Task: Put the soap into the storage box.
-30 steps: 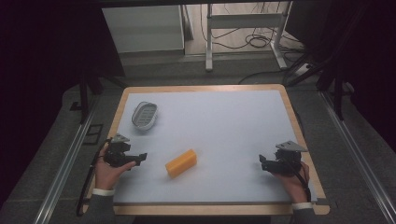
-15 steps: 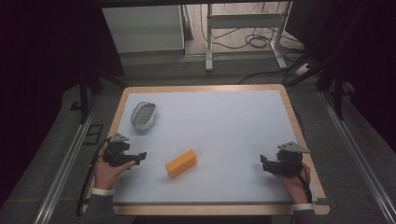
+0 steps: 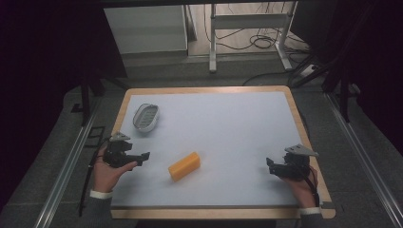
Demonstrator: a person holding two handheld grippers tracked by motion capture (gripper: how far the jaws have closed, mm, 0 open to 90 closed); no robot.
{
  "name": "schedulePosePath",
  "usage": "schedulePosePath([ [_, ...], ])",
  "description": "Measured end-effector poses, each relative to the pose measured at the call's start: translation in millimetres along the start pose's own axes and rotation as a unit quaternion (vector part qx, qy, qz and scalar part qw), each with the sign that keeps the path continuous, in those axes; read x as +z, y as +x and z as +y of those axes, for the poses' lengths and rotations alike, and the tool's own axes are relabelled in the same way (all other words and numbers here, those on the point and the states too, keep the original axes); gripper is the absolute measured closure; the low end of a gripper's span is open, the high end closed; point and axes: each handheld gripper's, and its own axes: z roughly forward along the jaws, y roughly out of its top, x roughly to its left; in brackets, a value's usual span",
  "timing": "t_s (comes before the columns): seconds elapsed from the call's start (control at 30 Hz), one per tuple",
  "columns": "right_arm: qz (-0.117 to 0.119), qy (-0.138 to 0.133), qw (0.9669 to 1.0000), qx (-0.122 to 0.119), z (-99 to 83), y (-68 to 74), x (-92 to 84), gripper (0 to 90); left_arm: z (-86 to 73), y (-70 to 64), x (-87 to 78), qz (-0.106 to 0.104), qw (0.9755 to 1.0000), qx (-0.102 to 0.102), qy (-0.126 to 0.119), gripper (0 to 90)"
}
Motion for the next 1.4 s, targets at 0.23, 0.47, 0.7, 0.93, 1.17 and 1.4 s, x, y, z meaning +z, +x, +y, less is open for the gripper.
schedulePosePath([
  [0.23, -0.003, 0.001, 1.0000, -0.002, 0.8, 3.5, -0.8, 8.4, 13.1, -7.9, -16.0, -0.027, 0.9995, 0.017, -0.009, 16.5],
  [0.47, -0.006, 0.000, 1.0000, -0.001, -0.3, 2.9, -3.4, 8.4, 20.5, -16.8, -17.1, -0.036, 0.9986, 0.037, -0.006, 16.5],
  [0.7, -0.009, -0.003, 1.0000, 0.002, -0.4, 0.8, -4.7, 8.3, 26.9, -37.2, -13.1, -0.043, 0.9960, 0.078, 0.002, 16.4],
  [0.93, -0.010, -0.002, 0.9999, 0.000, -1.1, 0.1, -4.7, 8.4, 30.4, -50.6, -3.7, -0.052, 0.9945, 0.090, 0.016, 16.9],
  [1.17, -0.004, -0.004, 1.0000, 0.004, -0.8, -0.7, -6.7, 8.4, 32.6, -61.4, 7.8, -0.073, 0.9924, 0.096, 0.027, 17.3],
  [1.4, -0.006, -0.002, 1.0000, 0.006, -1.8, -2.7, -5.5, 8.4, 35.0, -73.1, 17.8, -0.080, 0.9902, 0.107, 0.040, 17.4],
])
